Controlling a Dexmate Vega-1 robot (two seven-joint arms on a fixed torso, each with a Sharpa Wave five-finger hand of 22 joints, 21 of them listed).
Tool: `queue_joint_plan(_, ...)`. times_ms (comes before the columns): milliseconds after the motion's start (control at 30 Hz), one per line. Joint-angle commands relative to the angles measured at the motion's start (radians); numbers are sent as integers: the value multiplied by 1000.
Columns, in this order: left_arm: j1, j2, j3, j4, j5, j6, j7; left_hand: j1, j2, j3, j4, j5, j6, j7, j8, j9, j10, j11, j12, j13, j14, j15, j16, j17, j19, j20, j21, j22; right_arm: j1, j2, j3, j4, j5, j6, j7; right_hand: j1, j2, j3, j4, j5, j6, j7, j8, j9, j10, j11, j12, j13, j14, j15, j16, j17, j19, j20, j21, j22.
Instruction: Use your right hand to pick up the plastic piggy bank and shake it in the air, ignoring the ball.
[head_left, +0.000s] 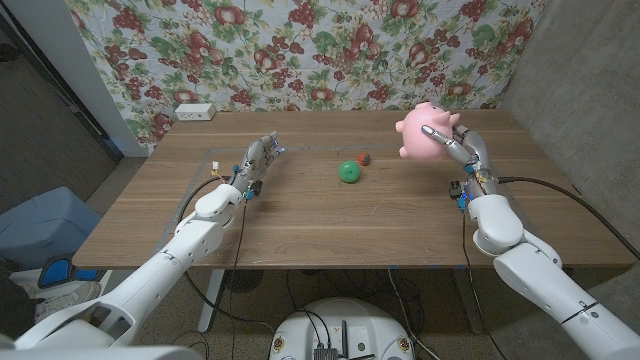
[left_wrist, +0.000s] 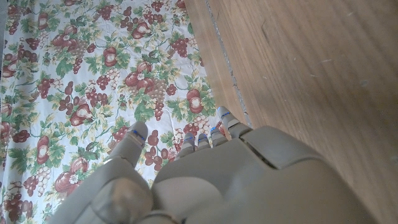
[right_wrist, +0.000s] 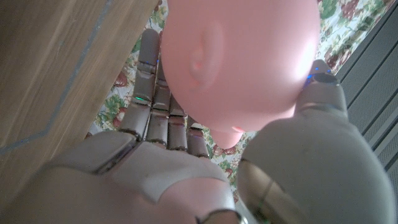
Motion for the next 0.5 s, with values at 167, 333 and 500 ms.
queue_joint_plan(167, -19, -9, 1, 29, -4, -10, -13, 8, 59, 0, -11, -2, 4, 3, 0, 3, -5, 2, -2, 3, -5, -2, -2, 1, 11, 2, -6, 5, 13, 155, 2, 67, -16, 124, -114, 157, 265, 277, 10, 191, 476, -105, 3, 215, 349, -330, 103, 281, 321, -446, 225, 635, -100, -109, 11, 0)
queue_joint_plan(333, -27, -12, 2, 40, -4, -10, -20, 8, 59, -1, -12, -2, 4, 3, 0, 3, -5, 2, -2, 3, -6, -2, -2, 2, 12, 1, -7, 5, 15, 170, 1, 68, -25, 123, -125, 156, 265, 279, 10, 190, 479, -106, 3, 213, 349, -330, 103, 281, 322, -446, 223, 635, -101, -110, 14, 0)
queue_joint_plan(500, -32, -15, 3, 49, -5, -11, -23, 9, 60, -2, -13, -2, 3, 3, 0, 4, -6, 2, -2, 3, -5, -1, -1, 2, 12, 2, -9, 5, 14, 173, 1, 65, -31, 118, -126, 155, 264, 280, 9, 190, 479, -106, 3, 214, 350, -331, 103, 282, 323, -445, 220, 635, -102, -111, 17, -1)
